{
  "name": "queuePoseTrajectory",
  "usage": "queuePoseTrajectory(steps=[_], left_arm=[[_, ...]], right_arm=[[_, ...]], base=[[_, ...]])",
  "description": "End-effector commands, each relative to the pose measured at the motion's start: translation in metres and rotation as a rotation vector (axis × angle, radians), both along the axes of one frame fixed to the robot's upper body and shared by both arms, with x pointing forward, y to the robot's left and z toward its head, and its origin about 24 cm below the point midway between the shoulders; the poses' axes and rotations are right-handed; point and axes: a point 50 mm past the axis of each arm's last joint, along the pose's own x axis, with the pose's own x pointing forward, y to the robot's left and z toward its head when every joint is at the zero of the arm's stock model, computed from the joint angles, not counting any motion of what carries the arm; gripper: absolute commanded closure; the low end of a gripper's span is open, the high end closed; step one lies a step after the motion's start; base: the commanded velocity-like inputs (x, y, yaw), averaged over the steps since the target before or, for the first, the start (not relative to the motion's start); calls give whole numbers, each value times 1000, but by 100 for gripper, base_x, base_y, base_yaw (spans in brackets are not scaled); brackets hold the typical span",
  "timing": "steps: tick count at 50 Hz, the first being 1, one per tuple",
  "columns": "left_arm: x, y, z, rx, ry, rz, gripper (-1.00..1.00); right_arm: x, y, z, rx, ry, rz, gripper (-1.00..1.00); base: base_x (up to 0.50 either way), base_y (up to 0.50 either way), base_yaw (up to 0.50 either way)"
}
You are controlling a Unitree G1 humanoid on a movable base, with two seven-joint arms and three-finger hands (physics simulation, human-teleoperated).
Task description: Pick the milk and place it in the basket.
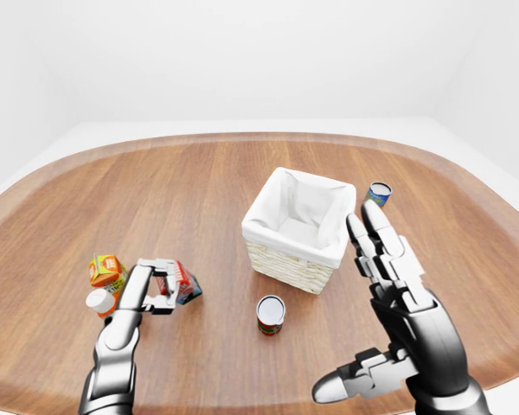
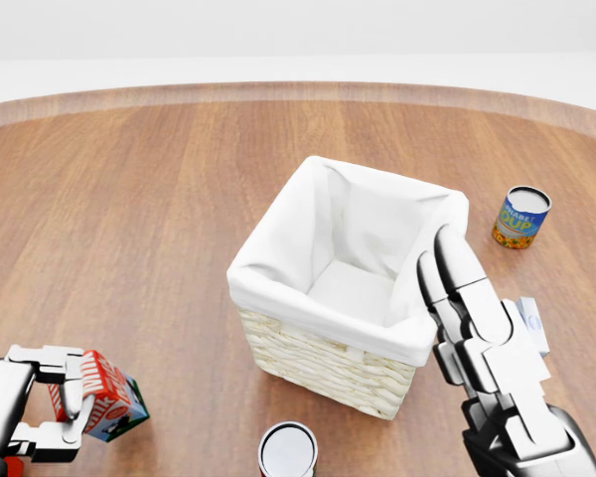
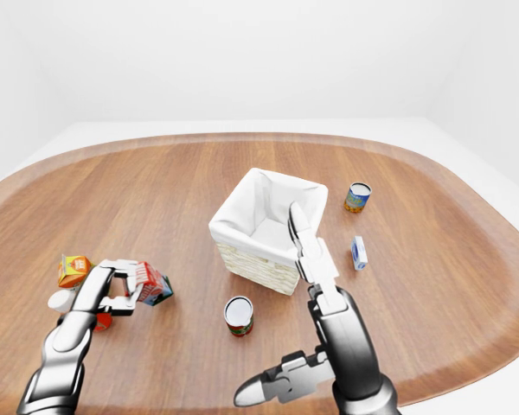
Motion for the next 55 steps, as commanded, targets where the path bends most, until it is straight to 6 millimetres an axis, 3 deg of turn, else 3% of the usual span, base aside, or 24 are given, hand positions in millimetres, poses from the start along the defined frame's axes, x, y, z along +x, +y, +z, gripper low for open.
queuePoseTrajectory(steps=[1,22,35,55], left_arm=[[5,0,36,-4,-142,-29,100],[7,-2,87,44,-320,-107,100],[14,-8,106,87,-381,-148,100],[8,-32,165,197,-591,-287,100]], right_arm=[[0,0,-1,0,4,1,-100],[0,0,-3,-2,14,-2,-100],[1,0,-2,-1,8,-2,-100],[2,1,-4,-4,20,0,-100]], base=[[0,0,0],[0,0,0],[0,0,0],[0,0,0]])
